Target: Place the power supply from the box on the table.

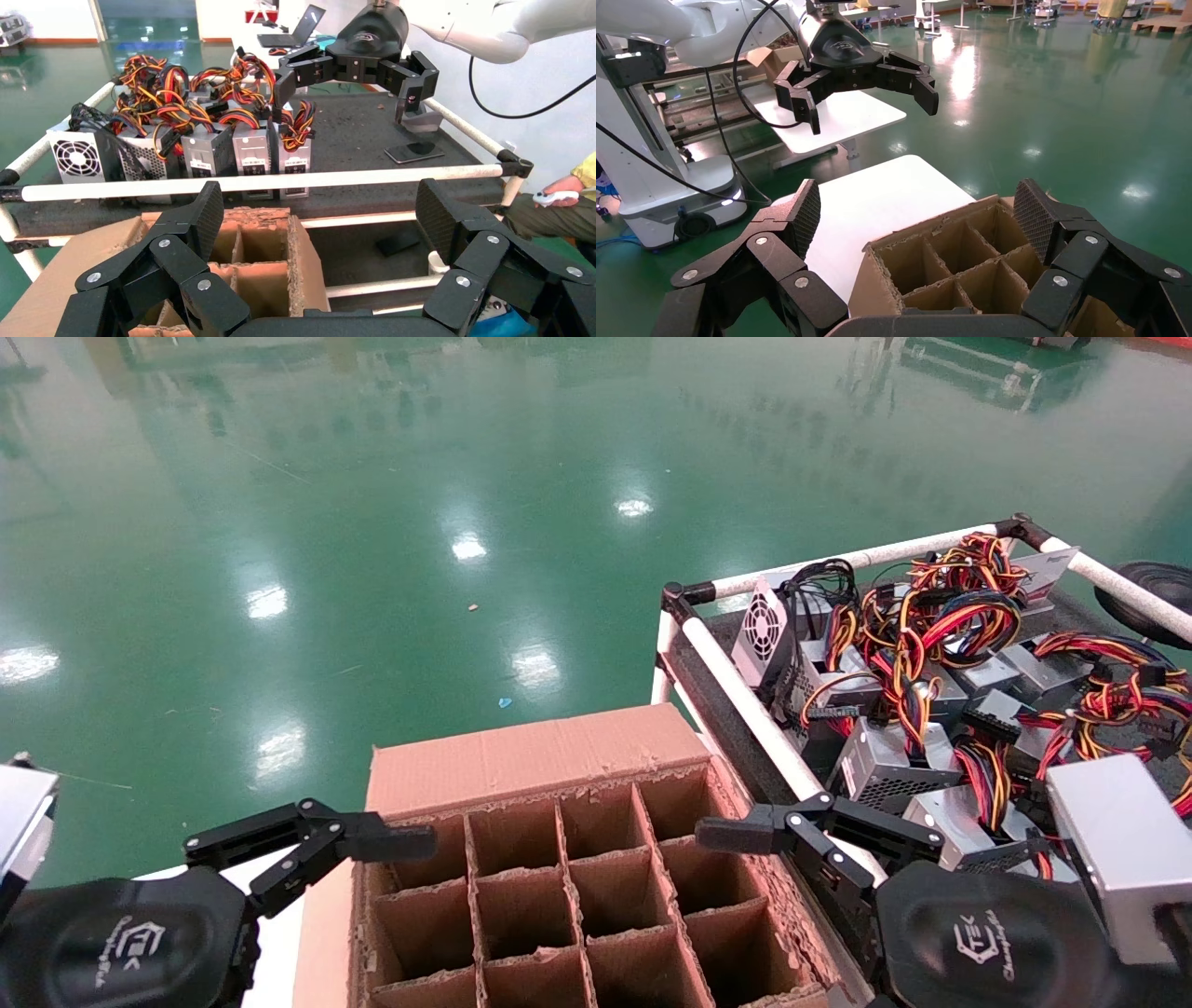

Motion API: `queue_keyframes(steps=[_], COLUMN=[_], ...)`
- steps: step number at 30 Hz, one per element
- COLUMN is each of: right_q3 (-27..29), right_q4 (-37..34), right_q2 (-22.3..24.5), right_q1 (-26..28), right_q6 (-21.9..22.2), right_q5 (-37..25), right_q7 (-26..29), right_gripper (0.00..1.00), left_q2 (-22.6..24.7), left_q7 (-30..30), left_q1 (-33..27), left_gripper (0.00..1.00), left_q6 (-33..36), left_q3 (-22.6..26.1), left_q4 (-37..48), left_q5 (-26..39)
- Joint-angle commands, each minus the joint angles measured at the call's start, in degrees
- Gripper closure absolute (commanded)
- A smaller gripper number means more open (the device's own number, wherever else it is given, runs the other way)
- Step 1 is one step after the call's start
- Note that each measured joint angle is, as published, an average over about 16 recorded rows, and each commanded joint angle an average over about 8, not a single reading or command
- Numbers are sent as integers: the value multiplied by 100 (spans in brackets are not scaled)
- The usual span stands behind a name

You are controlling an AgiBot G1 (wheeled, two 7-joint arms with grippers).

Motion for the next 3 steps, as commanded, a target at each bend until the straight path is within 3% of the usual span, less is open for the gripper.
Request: queue_keyframes(steps=[1, 3], right_q3=[0, 0], right_q4=[0, 0], right_q2=[0, 0], right_q1=[0, 0], right_q6=[0, 0], right_q5=[0, 0], right_q7=[0, 0], right_gripper=[0, 0], left_q2=[0, 0], left_q7=[0, 0], left_q1=[0, 0], left_gripper=[0, 0], left_q6=[0, 0], left_q3=[0, 0], left_q4=[0, 0], left_q5=[0, 0])
